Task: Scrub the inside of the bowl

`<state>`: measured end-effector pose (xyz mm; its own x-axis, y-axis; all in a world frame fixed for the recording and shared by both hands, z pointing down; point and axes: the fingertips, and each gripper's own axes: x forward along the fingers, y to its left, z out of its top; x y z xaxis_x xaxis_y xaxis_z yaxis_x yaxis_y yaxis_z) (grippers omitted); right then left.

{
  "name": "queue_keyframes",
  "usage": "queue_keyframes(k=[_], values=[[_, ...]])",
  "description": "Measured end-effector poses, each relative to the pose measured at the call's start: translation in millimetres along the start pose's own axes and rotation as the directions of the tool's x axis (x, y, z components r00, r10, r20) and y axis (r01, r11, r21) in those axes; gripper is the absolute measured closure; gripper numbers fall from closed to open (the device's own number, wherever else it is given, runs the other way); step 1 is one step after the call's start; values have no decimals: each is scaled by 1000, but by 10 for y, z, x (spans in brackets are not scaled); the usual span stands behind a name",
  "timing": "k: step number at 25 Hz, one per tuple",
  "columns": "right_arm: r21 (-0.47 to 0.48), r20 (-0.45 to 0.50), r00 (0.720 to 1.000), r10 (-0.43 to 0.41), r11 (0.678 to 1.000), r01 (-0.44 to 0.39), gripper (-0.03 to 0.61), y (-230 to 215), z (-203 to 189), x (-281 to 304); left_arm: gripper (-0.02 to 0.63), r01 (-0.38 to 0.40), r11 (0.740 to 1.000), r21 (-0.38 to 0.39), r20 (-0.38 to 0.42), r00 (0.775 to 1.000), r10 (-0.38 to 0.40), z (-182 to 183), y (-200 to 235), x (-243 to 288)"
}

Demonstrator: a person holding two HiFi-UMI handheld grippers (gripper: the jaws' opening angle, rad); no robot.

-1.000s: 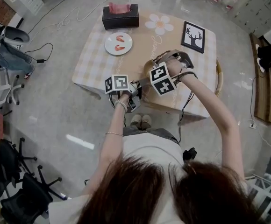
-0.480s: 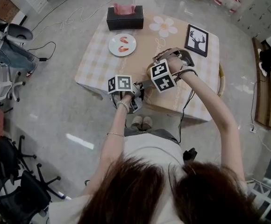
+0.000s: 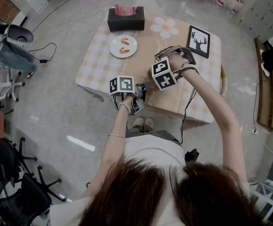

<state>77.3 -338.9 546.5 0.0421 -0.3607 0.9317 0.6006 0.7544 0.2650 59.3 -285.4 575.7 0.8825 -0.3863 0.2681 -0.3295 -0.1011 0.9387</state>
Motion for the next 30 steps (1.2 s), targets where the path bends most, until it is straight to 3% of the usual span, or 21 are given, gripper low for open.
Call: queue_keyframes(k=[14, 30], values=[[46, -49, 999, 12, 999, -10, 483, 65, -251, 91, 528, -6, 1000, -6, -4, 1000, 6, -4, -8, 25], [49, -81, 996, 49, 998, -45, 483, 320, -254, 75, 528, 5, 1000, -20, 13, 1000, -5, 22, 40, 16]])
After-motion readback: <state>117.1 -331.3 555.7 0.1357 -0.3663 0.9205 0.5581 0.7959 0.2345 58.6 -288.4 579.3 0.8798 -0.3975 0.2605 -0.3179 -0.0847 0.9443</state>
